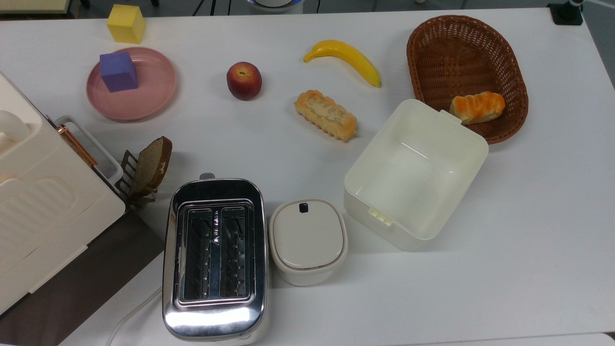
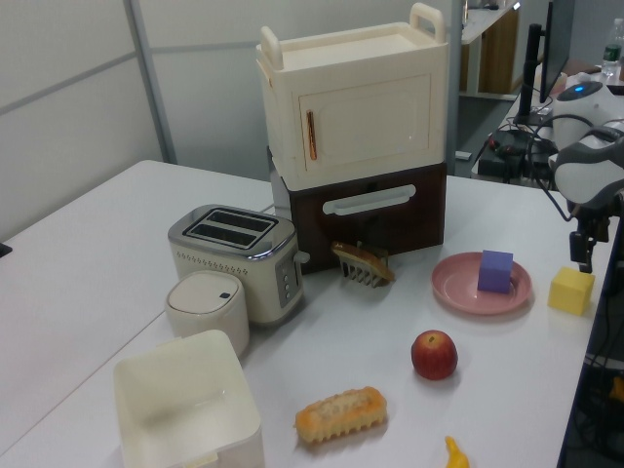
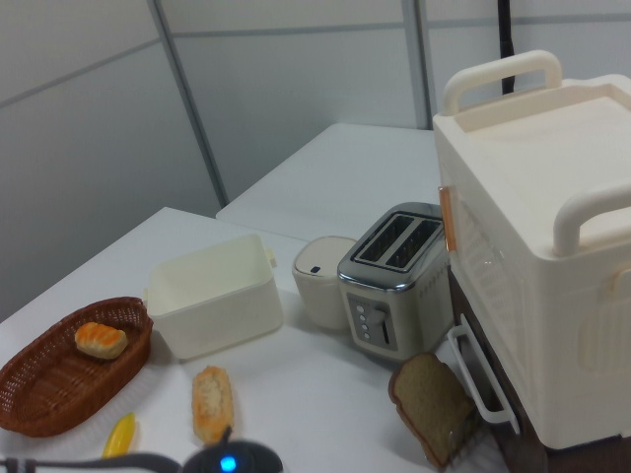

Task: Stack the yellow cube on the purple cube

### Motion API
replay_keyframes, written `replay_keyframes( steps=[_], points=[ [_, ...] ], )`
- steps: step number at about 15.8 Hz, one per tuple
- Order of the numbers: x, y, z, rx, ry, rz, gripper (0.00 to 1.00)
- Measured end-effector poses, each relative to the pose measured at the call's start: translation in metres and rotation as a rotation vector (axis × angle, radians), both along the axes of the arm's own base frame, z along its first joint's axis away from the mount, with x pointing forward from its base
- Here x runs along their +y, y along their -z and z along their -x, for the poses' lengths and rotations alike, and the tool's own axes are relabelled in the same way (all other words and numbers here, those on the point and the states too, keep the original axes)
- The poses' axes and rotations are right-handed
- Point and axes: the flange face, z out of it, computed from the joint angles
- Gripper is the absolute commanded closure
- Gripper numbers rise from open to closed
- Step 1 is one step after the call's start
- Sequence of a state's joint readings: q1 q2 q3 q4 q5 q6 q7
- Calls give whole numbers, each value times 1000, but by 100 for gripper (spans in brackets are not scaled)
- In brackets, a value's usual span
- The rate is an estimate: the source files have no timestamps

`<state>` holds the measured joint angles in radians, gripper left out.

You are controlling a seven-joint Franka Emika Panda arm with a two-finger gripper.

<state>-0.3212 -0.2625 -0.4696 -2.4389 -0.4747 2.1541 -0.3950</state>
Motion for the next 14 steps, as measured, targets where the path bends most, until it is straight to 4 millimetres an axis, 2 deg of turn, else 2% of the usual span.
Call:
replay_keyframes(
  steps=[2, 4, 8, 14],
  points=[
    [-13, 9, 7, 1, -9, 4, 0],
    [-15, 17, 7, 13, -24, -2, 0],
    [3, 27, -10, 23, -80, -15, 0],
    [15, 28, -21, 19, -101, -19, 0]
  ],
)
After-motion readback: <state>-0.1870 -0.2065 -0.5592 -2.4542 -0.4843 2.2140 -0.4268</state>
